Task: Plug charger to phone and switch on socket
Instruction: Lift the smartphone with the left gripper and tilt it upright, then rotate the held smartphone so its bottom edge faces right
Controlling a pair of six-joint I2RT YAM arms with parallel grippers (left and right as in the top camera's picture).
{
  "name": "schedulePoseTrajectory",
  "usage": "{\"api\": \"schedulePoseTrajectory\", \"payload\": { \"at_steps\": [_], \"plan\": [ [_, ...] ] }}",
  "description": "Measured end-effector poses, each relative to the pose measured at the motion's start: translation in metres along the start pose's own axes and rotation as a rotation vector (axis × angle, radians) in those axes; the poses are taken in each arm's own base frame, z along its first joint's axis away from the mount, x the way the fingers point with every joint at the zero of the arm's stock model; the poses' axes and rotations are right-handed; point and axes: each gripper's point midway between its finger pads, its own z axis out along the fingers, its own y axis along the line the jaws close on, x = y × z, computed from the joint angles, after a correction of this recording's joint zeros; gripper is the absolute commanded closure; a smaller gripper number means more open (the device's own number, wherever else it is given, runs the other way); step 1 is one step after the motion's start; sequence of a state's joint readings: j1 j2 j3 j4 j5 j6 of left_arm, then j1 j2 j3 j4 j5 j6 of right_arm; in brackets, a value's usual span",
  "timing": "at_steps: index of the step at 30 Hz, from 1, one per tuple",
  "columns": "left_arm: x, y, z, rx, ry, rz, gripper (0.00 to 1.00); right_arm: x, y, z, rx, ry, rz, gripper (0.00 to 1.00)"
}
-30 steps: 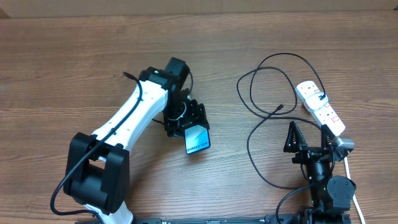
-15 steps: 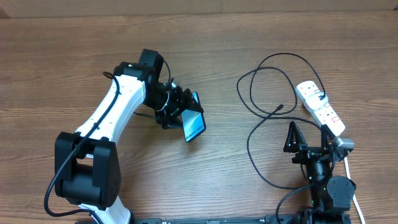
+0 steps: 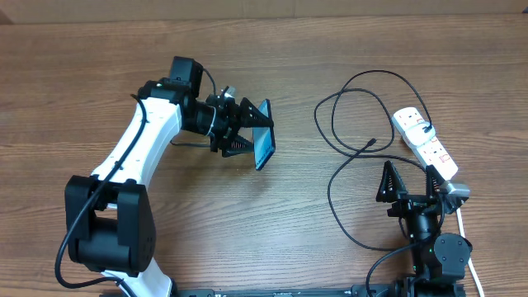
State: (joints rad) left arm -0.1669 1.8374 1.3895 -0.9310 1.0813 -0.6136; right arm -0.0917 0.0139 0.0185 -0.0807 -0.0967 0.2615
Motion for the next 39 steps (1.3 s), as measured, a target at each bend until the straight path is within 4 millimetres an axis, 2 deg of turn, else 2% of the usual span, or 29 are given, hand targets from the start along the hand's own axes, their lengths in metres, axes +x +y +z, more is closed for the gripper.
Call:
{"api": "schedulePoseTrajectory", "payload": {
  "at_steps": [17, 39],
  "plan": [
    [0.012, -0.022, -0.006, 0.131, 0.082, -0.059, 0.46, 0.000, 0.000, 0.000, 0.000, 0.000, 0.000, 0.00],
    [0.014, -0.024, -0.006, 0.146, 0.096, -0.086, 0.46, 0.000, 0.000, 0.000, 0.000, -0.001, 0.000, 0.00]
  ]
}}
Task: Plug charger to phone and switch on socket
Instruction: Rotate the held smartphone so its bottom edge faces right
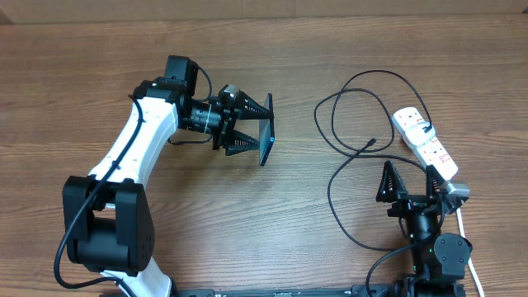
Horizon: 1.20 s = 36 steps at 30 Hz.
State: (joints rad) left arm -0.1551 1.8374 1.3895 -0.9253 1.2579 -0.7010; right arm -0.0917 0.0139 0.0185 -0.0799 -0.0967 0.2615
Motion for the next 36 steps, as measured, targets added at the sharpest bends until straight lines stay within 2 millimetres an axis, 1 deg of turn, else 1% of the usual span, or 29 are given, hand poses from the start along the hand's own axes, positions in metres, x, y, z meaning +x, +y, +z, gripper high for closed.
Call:
{"api": "schedulePoseTrajectory", "payload": {
  "at_steps": [16, 25, 36],
  "plan": [
    [-0.002, -0.001, 0.000, 0.000, -0.007, 0.017, 0.47, 0.000, 0.000, 0.000, 0.000, 0.000, 0.000, 0.00],
    [-0.015, 0.003, -0.001, -0.038, -0.063, 0.063, 0.46, 0.000, 0.000, 0.000, 0.000, 0.000, 0.000, 0.00],
    [-0.037, 0.027, -0.006, -0.187, -0.191, 0.084, 0.47, 0.000, 0.000, 0.000, 0.000, 0.000, 0.000, 0.00]
  ]
}}
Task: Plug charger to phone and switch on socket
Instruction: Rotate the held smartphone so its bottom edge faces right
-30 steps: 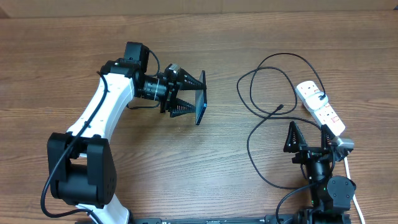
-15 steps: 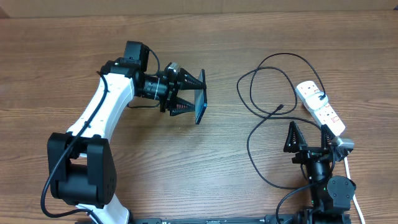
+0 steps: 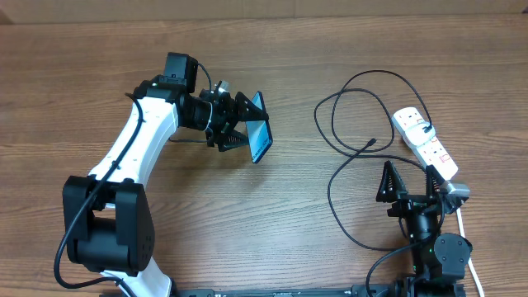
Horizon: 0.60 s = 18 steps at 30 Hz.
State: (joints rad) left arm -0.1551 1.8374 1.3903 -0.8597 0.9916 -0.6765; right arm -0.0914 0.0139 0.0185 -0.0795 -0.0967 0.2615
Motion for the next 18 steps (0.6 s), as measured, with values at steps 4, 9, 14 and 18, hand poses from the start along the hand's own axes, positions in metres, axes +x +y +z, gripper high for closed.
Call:
{"api": "schedulePoseTrajectory", "payload": {
  "at_steps": [4, 9, 14, 18],
  "plan": [
    [-0.006, 0.010, 0.000, -0.055, -0.038, 0.024, 0.48, 0.000, 0.000, 0.000, 0.000, 0.000, 0.000, 0.00],
    [-0.010, 0.017, -0.001, -0.098, -0.061, 0.046, 0.51, 0.000, 0.000, 0.000, 0.000, 0.000, 0.000, 0.00],
    [-0.008, 0.031, -0.002, -0.168, -0.069, 0.028, 0.51, 0.000, 0.000, 0.000, 0.000, 0.001, 0.000, 0.00],
    [-0.005, 0.040, 0.002, -0.238, -0.077, 0.032, 0.51, 0.000, 0.000, 0.000, 0.000, 0.000, 0.000, 0.00]
  ]
}}
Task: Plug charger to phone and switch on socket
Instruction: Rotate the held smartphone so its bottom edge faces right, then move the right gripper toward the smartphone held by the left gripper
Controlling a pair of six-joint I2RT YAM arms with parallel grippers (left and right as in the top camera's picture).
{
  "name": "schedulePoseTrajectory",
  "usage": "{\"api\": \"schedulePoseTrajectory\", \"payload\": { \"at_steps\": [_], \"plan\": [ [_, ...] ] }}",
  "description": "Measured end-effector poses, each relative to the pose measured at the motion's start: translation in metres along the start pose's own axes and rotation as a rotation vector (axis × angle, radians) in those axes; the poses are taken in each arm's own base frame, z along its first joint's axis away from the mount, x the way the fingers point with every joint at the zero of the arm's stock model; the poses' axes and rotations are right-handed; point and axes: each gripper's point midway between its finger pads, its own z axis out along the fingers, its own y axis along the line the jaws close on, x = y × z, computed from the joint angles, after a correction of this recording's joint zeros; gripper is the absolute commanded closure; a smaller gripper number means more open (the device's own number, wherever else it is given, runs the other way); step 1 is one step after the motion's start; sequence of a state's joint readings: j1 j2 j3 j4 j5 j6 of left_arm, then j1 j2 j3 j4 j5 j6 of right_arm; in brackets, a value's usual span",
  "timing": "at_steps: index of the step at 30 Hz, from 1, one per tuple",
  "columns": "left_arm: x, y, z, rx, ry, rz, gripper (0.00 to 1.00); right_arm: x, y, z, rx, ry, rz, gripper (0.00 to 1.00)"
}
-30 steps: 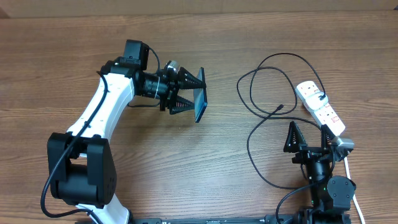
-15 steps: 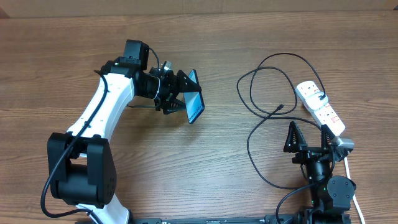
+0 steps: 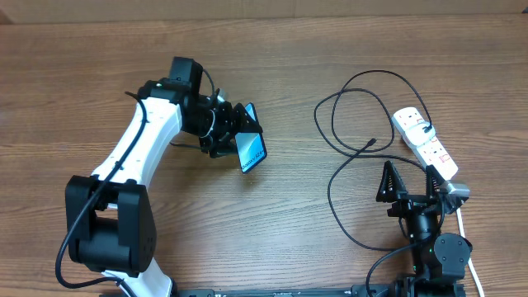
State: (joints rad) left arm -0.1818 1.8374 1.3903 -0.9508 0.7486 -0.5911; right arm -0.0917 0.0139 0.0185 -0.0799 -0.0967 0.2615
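My left gripper (image 3: 244, 132) is shut on a phone (image 3: 252, 150) with a blue screen, held above the table left of centre, the screen tilted up towards the camera. A black charger cable (image 3: 337, 132) loops across the right half of the table, its free plug end (image 3: 371, 143) lying near the middle right. The cable runs to a white socket strip (image 3: 424, 142) at the right edge. My right gripper (image 3: 406, 176) stands open near the front right, beside the strip, holding nothing.
The wooden table (image 3: 272, 223) carries nothing else. A white lead (image 3: 464, 227) runs from the socket strip towards the front right edge, next to the right arm's base.
The left gripper has turned the phone so more of its blue screen faces up, and the phone sits slightly lower and further left. The right arm has not moved.
The left gripper held the phone on edge above the table throughout. First it showed a narrow blue strip, then almost edge-on and dark, then tilted with the screen partly showing, and now the screen faces up more fully. Cable, socket strip and right arm stayed put.
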Motion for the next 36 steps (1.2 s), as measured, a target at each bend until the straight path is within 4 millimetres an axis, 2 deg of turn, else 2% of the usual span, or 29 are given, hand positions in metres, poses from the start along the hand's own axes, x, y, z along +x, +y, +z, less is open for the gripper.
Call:
{"api": "schedulePoseTrajectory", "payload": {
  "at_steps": [5, 8, 11, 14, 17, 22, 24, 27, 36],
  "plan": [
    [0.004, 0.002, 0.008, -0.057, -0.008, 0.032, 0.51, 0.000, 0.003, 0.000, -0.016, 0.003, 0.016, 0.00],
    [0.005, 0.004, 0.010, -0.079, -0.013, 0.044, 0.51, 0.002, 0.015, -0.001, -0.082, 0.019, 0.121, 0.00],
    [0.003, 0.006, 0.010, -0.095, -0.022, 0.048, 0.51, 0.005, 0.030, -0.003, -0.164, 0.064, 0.294, 0.00],
    [0.001, 0.010, 0.010, -0.113, -0.033, 0.050, 0.51, 0.011, 0.047, -0.007, -0.242, 0.157, 0.612, 0.00],
    [0.001, 0.011, 0.010, -0.120, -0.038, 0.050, 0.51, 0.013, 0.053, -0.009, -0.259, 0.212, 0.814, 0.00],
    [0.000, 0.011, 0.010, -0.124, -0.040, 0.050, 0.51, 0.010, 0.054, -0.009, -0.253, 0.224, 0.974, 0.00],
    [0.000, 0.011, 0.010, -0.124, -0.040, 0.050, 0.51, 0.011, 0.055, -0.009, -0.259, 0.228, 0.967, 0.00],
    [0.000, 0.011, 0.010, -0.124, -0.040, 0.049, 0.51, 0.016, 0.067, -0.015, -0.325, 0.278, 0.872, 0.01],
    [0.001, 0.012, 0.010, -0.127, -0.037, 0.046, 0.51, 0.052, 0.107, -0.038, -0.503, 0.526, 0.737, 0.01]
  ]
}}
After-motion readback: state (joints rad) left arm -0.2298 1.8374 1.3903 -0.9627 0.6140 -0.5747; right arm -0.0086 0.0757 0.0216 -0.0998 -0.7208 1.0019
